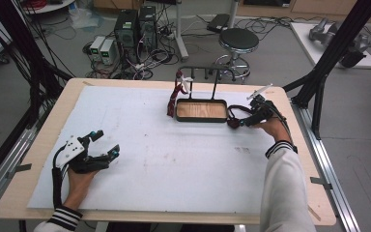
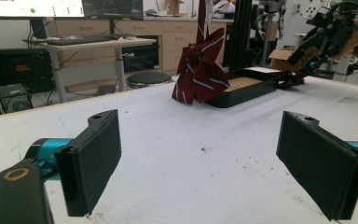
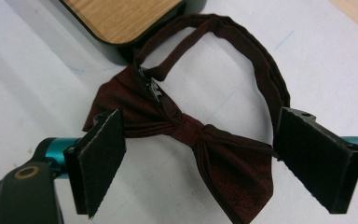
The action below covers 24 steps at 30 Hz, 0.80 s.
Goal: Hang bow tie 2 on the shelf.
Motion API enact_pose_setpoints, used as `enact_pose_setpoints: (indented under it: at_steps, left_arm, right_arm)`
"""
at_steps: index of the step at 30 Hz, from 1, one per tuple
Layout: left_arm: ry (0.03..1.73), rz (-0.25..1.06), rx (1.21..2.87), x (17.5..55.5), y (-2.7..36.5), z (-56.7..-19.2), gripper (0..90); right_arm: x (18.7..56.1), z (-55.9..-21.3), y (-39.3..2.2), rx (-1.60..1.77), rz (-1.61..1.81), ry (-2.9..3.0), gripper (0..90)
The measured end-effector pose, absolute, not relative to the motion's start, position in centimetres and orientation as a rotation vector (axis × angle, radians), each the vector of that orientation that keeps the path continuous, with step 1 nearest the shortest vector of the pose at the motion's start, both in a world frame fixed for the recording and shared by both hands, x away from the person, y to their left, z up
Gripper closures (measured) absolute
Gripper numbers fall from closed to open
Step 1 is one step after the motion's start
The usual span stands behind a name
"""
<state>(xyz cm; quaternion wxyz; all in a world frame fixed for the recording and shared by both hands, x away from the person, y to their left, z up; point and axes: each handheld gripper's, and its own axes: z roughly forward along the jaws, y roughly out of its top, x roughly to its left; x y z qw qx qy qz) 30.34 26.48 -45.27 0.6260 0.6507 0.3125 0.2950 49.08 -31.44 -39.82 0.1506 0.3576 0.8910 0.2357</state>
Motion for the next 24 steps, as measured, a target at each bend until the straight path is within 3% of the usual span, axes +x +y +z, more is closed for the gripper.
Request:
enact_pose_setpoints:
  at_steps: [24]
  left_arm:
    - [0.716,0.680,1.494,30.3,26.5,-45.3,14.2]
  right_arm:
    - [49.4,-41.3,-30.7,0.929,0.570,2.665,27.6]
